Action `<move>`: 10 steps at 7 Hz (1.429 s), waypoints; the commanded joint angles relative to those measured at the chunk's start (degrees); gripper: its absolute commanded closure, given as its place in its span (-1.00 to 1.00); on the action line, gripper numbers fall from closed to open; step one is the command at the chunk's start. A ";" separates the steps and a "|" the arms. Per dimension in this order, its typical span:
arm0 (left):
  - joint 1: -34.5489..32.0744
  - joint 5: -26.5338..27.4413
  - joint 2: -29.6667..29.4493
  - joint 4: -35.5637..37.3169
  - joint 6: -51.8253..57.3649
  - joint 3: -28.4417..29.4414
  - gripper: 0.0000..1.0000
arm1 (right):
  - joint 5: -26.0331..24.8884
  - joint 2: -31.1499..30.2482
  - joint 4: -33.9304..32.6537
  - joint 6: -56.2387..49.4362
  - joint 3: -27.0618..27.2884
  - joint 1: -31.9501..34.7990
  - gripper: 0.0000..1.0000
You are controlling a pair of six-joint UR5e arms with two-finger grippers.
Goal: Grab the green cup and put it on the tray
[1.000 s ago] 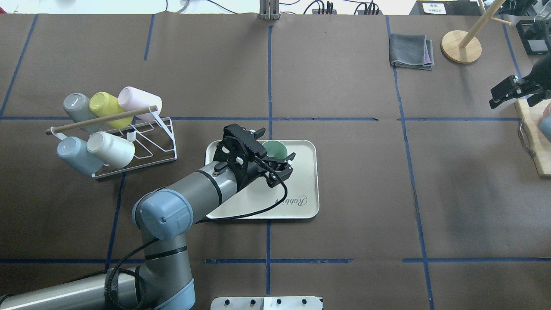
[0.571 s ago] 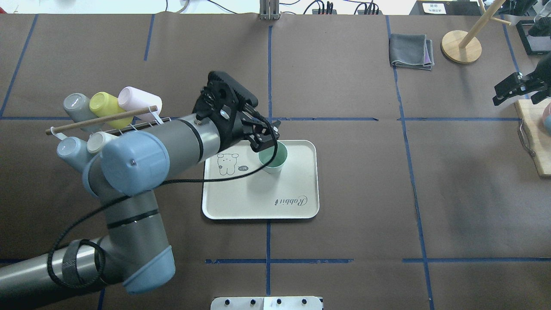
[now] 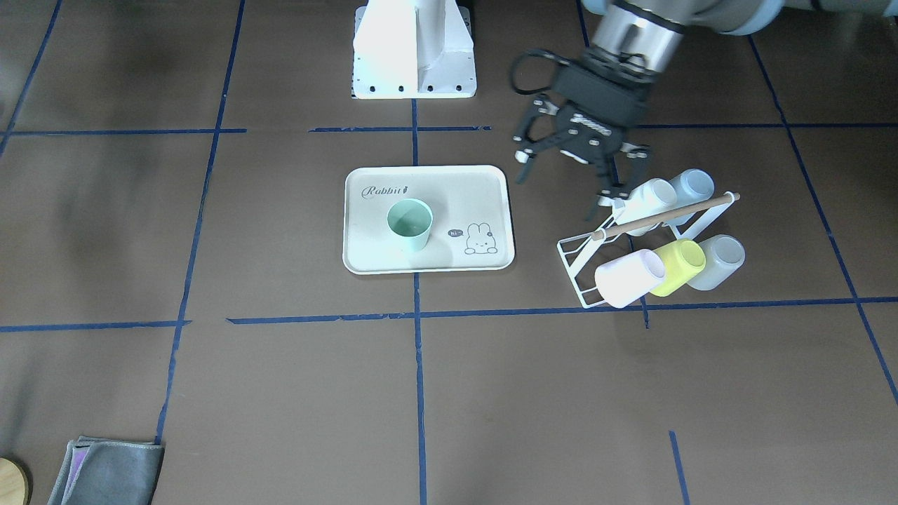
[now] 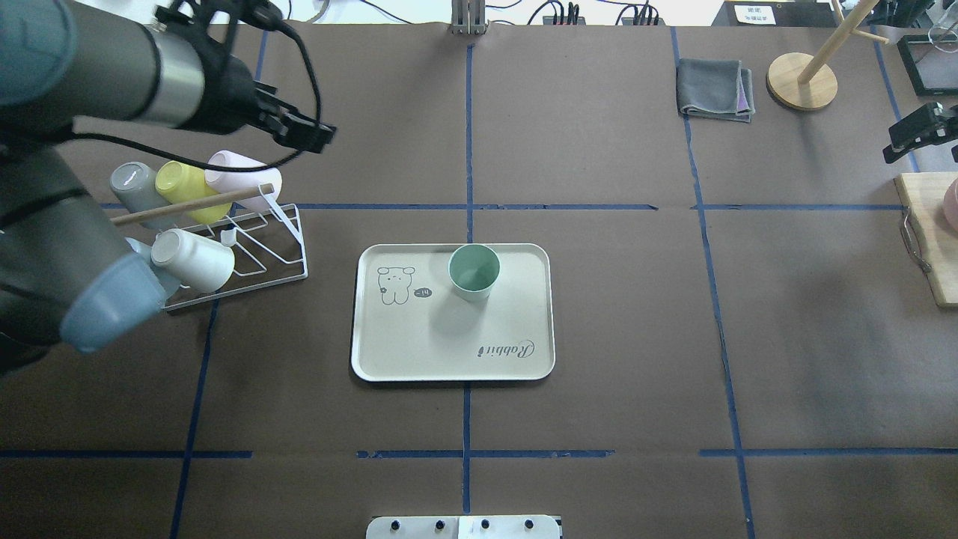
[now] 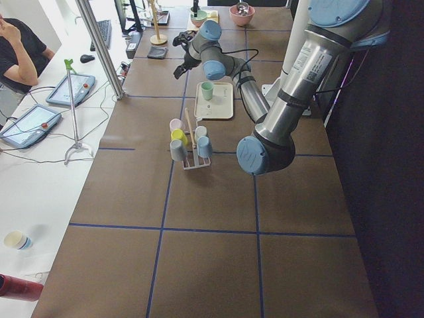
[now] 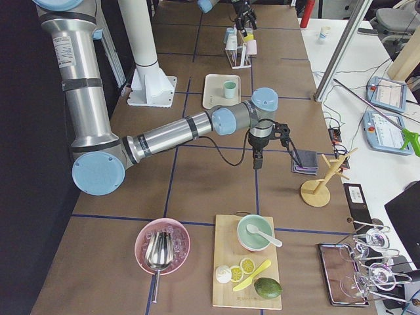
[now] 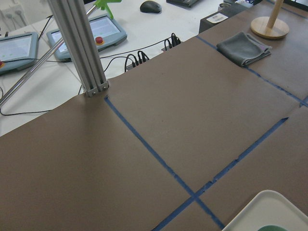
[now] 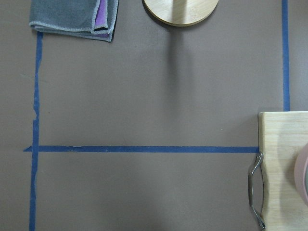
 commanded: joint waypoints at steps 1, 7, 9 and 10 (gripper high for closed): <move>-17.28 -17.52 6.79 5.74 11.76 0.85 -1.00 | 0.34 -0.72 -0.49 -10.97 -2.25 2.98 -1.00; -35.61 -25.83 20.08 21.68 40.00 8.12 -1.00 | 5.00 -9.95 0.13 -25.71 -4.38 13.28 -1.00; -36.69 -25.57 26.39 20.11 43.54 10.78 -1.00 | 3.69 -9.25 0.13 -24.92 -4.12 13.37 -1.00; -36.77 -25.48 28.08 20.01 44.09 12.44 -1.00 | 3.68 -9.34 0.13 -24.75 -4.82 13.28 -1.00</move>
